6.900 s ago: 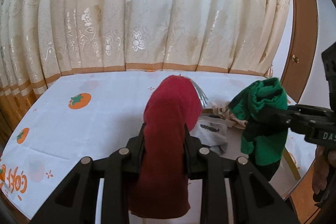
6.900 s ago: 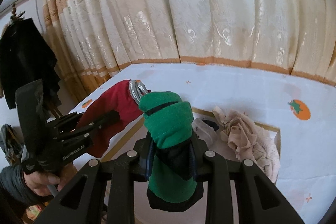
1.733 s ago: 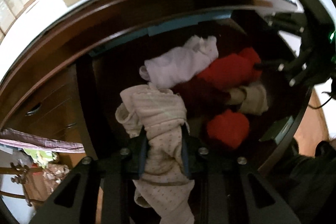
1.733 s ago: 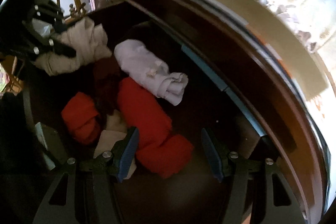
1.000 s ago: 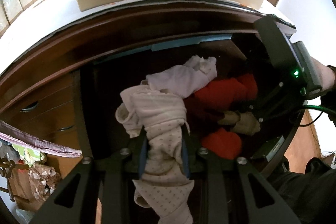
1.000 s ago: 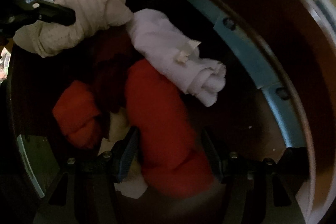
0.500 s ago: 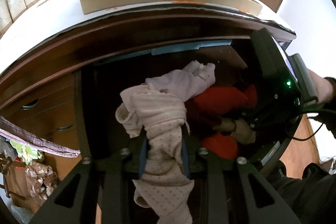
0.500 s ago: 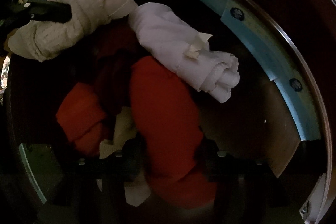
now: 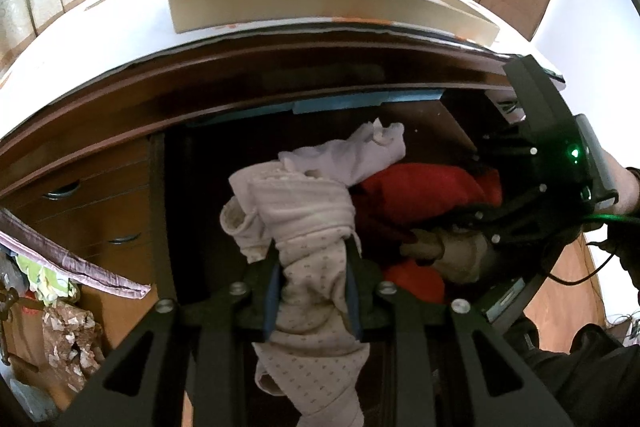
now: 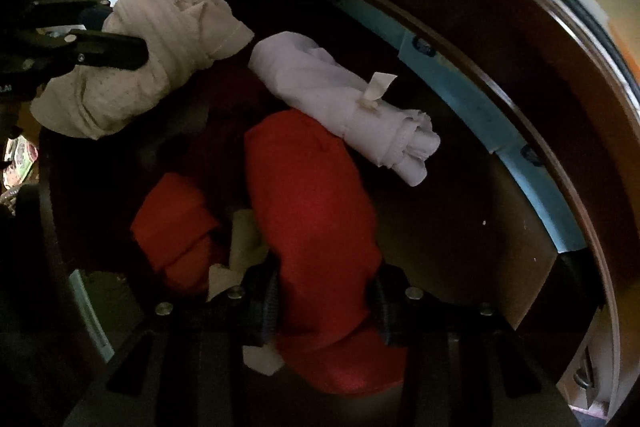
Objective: Take underwear out of drawer
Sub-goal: 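Grasp the beige dotted garment with the left gripper while the right grasps the red one, then lift the beige and red garments up out of the drawer with both grippers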
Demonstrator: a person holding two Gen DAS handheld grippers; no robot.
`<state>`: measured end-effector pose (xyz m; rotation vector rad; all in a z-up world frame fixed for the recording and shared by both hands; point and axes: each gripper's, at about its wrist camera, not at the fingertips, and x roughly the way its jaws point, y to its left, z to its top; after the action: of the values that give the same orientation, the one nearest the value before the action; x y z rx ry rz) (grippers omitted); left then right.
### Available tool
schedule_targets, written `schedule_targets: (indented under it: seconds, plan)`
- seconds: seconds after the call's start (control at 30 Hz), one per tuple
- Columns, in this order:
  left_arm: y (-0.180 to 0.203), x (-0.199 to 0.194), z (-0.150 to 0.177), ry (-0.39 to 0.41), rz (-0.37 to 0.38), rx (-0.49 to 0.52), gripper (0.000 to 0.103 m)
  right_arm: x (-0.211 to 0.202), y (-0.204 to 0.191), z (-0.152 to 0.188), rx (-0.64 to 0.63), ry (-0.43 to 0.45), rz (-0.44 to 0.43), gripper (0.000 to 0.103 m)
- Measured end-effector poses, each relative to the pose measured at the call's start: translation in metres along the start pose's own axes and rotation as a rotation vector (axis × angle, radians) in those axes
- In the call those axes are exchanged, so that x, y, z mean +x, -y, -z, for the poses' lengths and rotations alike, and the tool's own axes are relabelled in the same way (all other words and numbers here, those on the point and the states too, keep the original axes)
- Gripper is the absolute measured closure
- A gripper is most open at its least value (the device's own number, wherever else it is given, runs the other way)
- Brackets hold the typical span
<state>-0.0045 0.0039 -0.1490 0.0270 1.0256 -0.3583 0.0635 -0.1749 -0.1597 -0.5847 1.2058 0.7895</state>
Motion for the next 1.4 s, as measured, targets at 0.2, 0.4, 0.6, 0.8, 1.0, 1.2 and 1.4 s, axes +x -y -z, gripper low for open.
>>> schedule_targets:
  seconds: [0.2, 0.4, 0.6, 0.8, 1.0, 1.2, 1.4]
  plan:
    - [0.004, -0.006, 0.000, 0.022, 0.002, -0.001, 0.078, -0.017, -0.001, 0.006, 0.028, 0.040, -0.006, 0.063]
    - [0.005, -0.009, 0.000, 0.036, -0.001, -0.011, 0.078, -0.036, 0.005, 0.019, 0.056, 0.083, -0.012, 0.063]
    - [0.009, -0.010, 0.002, 0.053, -0.001, -0.017, 0.078, -0.042, 0.007, 0.024, 0.086, 0.117, -0.012, 0.063]
    - [0.012, -0.013, 0.005, 0.073, -0.019, -0.013, 0.078, -0.040, -0.007, 0.021, 0.116, 0.166, -0.020, 0.063]
    - [0.015, -0.015, 0.005, 0.094, -0.036, -0.013, 0.078, -0.039, -0.010, 0.024, 0.145, 0.201, -0.034, 0.063]
    - [0.020, -0.017, 0.007, 0.114, -0.048, -0.010, 0.078, -0.039, -0.011, 0.029, 0.180, 0.230, -0.046, 0.063]
    - [0.024, -0.022, 0.005, 0.146, -0.052, 0.001, 0.078, -0.044, -0.010, 0.030, 0.211, 0.267, -0.048, 0.063]
